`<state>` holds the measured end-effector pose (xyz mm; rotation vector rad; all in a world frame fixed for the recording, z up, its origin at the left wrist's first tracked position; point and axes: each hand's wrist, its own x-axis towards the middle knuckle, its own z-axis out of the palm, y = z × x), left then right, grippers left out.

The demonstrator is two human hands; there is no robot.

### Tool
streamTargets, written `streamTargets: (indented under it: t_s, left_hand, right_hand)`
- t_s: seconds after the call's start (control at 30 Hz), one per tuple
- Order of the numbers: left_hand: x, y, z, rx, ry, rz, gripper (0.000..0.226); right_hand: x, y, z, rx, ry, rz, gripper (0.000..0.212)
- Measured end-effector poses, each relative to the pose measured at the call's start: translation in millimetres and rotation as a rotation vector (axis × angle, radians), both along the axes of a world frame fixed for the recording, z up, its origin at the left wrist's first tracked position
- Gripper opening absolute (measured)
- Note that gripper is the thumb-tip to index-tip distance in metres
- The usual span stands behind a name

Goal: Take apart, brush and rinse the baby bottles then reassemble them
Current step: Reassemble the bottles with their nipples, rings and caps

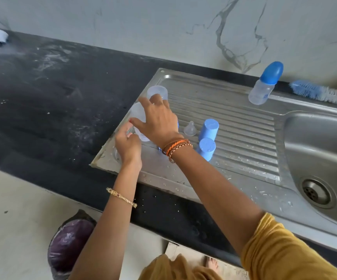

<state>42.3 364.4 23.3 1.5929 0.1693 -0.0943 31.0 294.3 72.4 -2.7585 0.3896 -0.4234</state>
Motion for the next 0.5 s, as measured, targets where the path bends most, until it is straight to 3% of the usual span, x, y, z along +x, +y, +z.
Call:
streamTargets:
  t_s: [0.23, 0.37, 0.5]
  left_hand:
    - [2, 5, -1, -0.009, -0.059, 0.029, 0.046]
    - [-3, 2, 9, -0.061, -0.192, 0.053, 0.056]
    - [-24, -23, 32, -0.125, -0.255, -0.068, 0.048]
  right_hand:
    - [1, -3, 2, 0.14, -0.018, -0.036, 0.057]
    - [-35, -36, 28, 0.496, -0.195, -0.136, 0.051]
    - [-85, -94, 54, 0.987, -0.404, -0.2, 0.037]
